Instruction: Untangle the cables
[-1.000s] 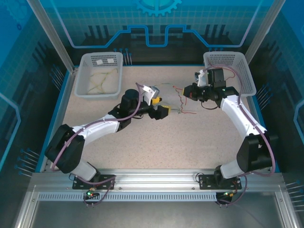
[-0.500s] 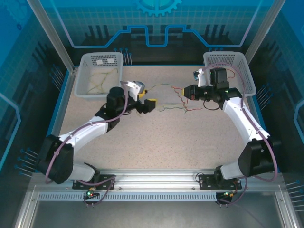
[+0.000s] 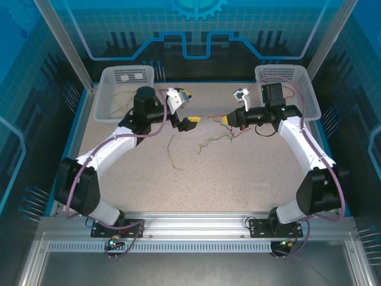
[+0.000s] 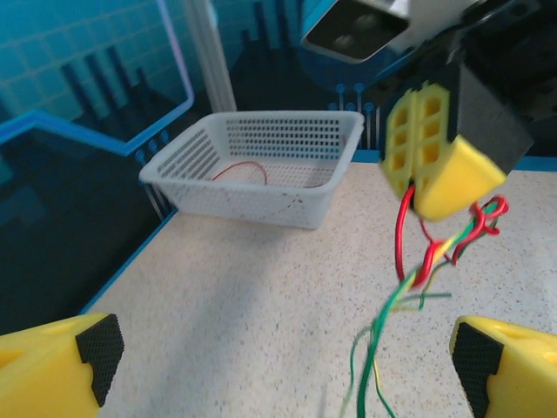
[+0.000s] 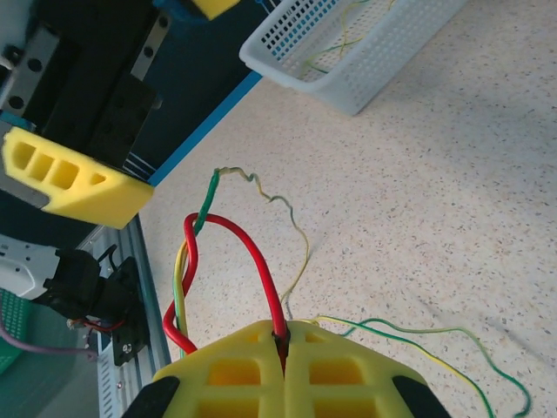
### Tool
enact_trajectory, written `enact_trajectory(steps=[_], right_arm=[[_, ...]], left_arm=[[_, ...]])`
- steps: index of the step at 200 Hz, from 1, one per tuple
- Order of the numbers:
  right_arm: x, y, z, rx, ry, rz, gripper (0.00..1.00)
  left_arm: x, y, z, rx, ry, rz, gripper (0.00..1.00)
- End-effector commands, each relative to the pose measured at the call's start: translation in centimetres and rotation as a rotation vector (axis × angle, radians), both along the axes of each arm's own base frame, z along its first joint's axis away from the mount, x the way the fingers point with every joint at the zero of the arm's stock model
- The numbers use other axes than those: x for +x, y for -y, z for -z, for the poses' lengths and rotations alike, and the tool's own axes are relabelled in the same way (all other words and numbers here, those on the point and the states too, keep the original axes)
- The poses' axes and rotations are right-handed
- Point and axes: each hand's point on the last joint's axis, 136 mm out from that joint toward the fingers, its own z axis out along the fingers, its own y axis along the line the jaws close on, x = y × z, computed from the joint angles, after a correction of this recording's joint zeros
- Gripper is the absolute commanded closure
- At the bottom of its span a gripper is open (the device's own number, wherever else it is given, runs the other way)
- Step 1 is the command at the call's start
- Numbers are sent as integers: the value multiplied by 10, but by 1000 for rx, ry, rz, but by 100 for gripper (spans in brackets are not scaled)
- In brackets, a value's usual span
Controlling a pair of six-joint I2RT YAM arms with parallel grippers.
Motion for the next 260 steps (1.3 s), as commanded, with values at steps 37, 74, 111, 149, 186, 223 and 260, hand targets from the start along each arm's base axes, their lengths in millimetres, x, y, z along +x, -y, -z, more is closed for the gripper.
enact_trajectory(steps=[37, 74, 111, 149, 186, 223, 260], right_arm=[[-1, -4, -11, 14, 25, -43, 100], [2, -2, -14, 1, 40, -23, 100], [5, -3, -14, -3, 32, -15, 100], [26, 19, -17, -116, 58, 178, 39], [17, 58, -53, -148, 308, 413, 0], [16, 126, -32, 14, 24, 784, 0], [20, 107, 20, 309, -299, 704, 7]], left_arm=[[-15, 26, 23, 106, -18, 153, 15], [-17, 24, 32, 127, -41, 153, 46], [-16, 24, 37, 139, -60, 157, 93], [-16, 19, 32, 112, -59, 105, 100], [-8, 1, 28, 82, -107, 30, 100], [9, -25, 20, -34, -76, -128, 100], [6, -25, 21, -74, -92, -124, 100]])
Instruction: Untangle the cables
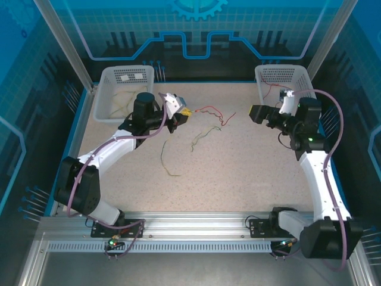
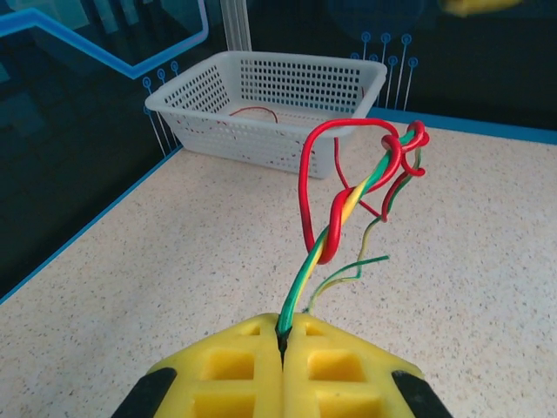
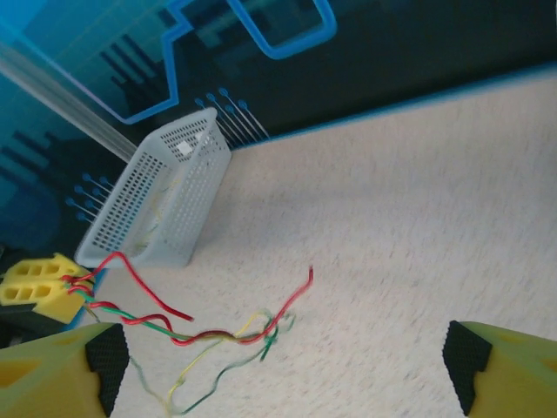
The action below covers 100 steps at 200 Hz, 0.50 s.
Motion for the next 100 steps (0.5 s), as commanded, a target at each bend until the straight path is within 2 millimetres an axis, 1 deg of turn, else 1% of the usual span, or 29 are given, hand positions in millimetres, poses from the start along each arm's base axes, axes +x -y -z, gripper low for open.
enact_trajectory(steps=[1, 18, 40, 53, 57, 75, 87, 100], right_arm=[[5, -22, 39, 318, -186, -46, 7], [13, -31, 57, 415, -226, -51, 11], [24, -45, 67, 454, -246, -67, 13], [31, -49, 74, 464, -276, -56, 14], [35, -51, 71, 474, -254, -63, 15], [44, -56, 68, 536, -239, -74, 20], [47, -59, 65, 559, -229, -79, 21], [50, -63, 68, 560, -239, -74, 21]], left_arm=[[-2, 1, -25, -77, 52, -14, 100], [-3, 0, -27, -103, 63, -17, 100], [-5, 1, -32, -127, 71, -20, 100], [-6, 1, -33, -131, 71, -16, 100], [-6, 1, -33, -132, 70, -15, 100], [-6, 1, -34, -135, 71, -14, 100], [-6, 1, -34, -138, 71, -15, 100], [-7, 2, -34, -142, 71, -11, 100]])
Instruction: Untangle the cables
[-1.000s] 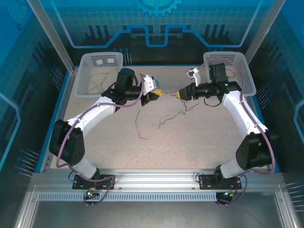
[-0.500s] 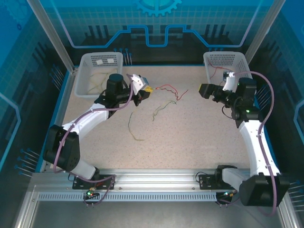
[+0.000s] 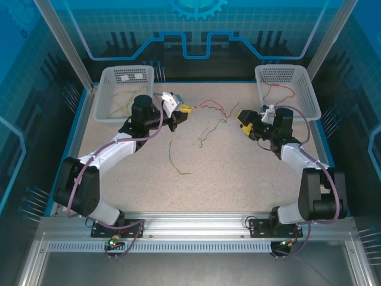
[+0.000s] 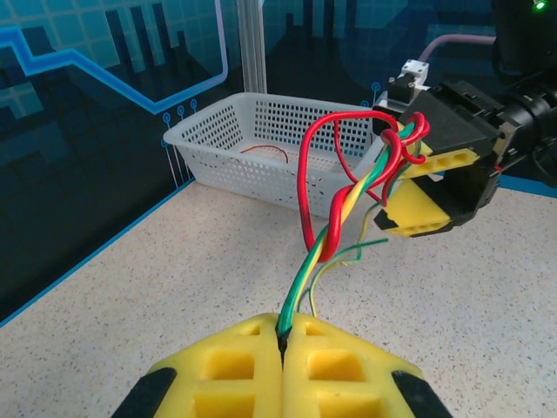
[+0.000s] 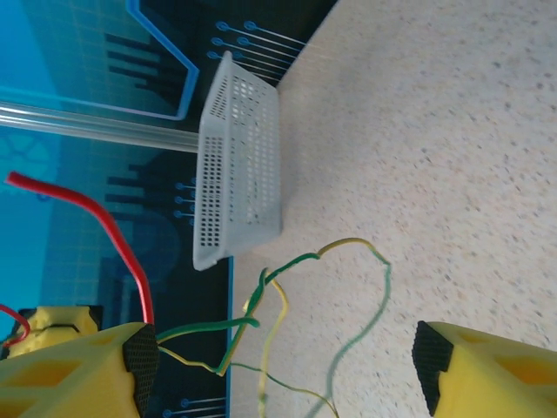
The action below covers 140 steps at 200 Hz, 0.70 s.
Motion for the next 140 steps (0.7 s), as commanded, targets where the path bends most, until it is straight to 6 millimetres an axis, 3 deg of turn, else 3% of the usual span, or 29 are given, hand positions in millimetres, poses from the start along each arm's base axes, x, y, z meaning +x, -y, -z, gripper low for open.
enact_trajectory(steps=[1, 46, 68, 107, 126, 140], right_arm=[[11, -11, -26, 71, 73, -12, 21], [19, -25, -37, 100, 113, -32, 27], [23, -29, -39, 98, 119, -35, 37], [33, -42, -39, 130, 139, -56, 69], [35, -45, -40, 119, 143, -64, 99], [36, -40, -37, 90, 134, -40, 100]], left_arm=[[-9, 2, -18, -41, 44, 18, 100], [-10, 5, -18, -44, 37, 28, 100], [-10, 7, -16, -45, 34, 30, 100], [-13, 13, -15, -54, 29, 46, 100], [-13, 12, -13, -57, 20, 40, 100], [-14, 9, -12, -58, 21, 25, 100]])
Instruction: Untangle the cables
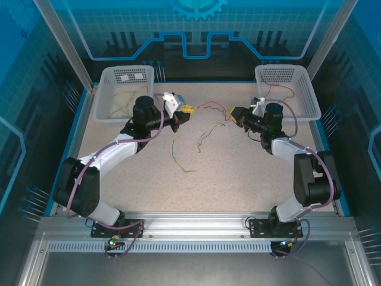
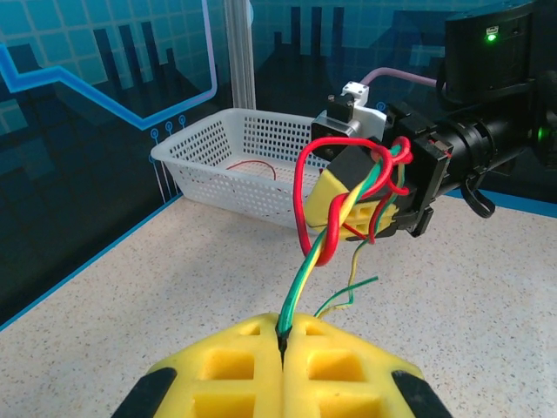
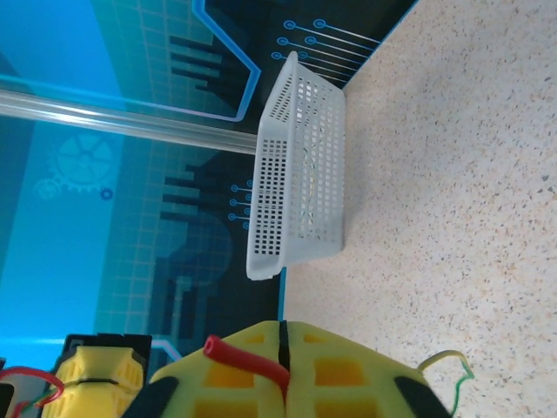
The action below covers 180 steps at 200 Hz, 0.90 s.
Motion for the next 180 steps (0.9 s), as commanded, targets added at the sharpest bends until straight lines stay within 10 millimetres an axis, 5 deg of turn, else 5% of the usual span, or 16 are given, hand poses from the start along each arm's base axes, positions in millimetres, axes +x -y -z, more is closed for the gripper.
enact_trajectory(steps=[1, 36, 113, 180], right_arm=[[7, -2, -17, -22, 56, 11, 100], [1, 28, -4, -147, 6, 112, 100], [-11, 136, 44, -233, -93, 384, 100], [-41, 190, 40, -324, -145, 533, 100]], left_arm=[[-8, -1, -7, -25, 23, 3, 100], [-4, -18, -1, -38, 1, -77, 100], [-5, -62, 6, -106, -37, -173, 100], [7, -87, 14, -90, -45, -295, 100]])
